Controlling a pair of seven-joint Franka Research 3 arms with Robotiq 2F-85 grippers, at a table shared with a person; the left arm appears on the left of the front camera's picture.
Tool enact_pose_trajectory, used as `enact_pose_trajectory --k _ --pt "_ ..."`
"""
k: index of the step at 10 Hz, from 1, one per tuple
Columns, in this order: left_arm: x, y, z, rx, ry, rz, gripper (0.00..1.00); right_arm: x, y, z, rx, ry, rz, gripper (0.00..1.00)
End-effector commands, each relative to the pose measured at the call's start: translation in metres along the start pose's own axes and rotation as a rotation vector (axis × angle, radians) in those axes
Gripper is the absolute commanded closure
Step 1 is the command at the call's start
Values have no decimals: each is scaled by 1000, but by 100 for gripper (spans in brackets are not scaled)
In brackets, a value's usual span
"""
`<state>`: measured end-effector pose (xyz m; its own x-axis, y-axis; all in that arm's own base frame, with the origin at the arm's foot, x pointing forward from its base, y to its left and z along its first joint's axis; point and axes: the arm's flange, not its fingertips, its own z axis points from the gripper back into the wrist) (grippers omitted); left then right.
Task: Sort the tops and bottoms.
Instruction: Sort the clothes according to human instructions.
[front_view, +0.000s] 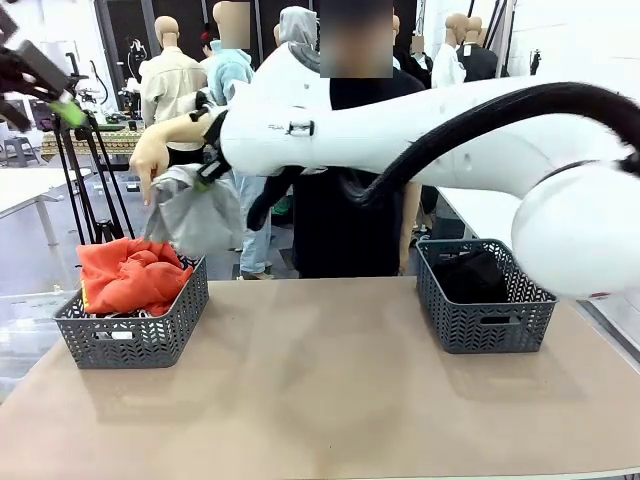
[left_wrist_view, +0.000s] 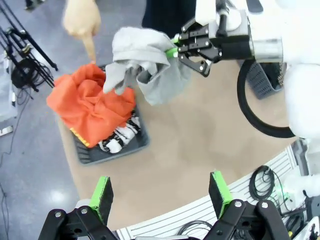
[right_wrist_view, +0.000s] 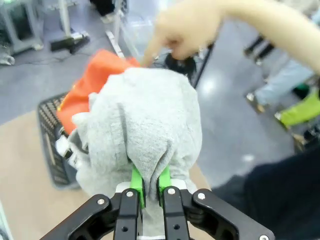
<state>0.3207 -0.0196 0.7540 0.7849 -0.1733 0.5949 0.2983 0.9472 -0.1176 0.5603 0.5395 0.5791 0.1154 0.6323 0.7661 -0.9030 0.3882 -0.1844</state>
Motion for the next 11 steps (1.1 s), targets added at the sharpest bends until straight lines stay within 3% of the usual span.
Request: enact_pose_trajectory --k 1,2,3,4,7,11 --pt "-23 18 14 63 -68 64 0 23 -10 -49 152 -99 33 100" --pt "-28 21 20 58 -96 93 0 25 -5 -72 194 -147 38 100" --pt "-10 13 17 23 -32 28 0 20 -1 -93 192 -97 39 100" --pt "-10 13 17 23 -32 28 0 0 13 -40 113 -90 25 100" --pt "-10 13 17 23 -32 28 0 0 13 -40 113 -90 25 100" --pt "-10 13 17 23 -32 28 0 -3 16 -125 242 -148 134 100"
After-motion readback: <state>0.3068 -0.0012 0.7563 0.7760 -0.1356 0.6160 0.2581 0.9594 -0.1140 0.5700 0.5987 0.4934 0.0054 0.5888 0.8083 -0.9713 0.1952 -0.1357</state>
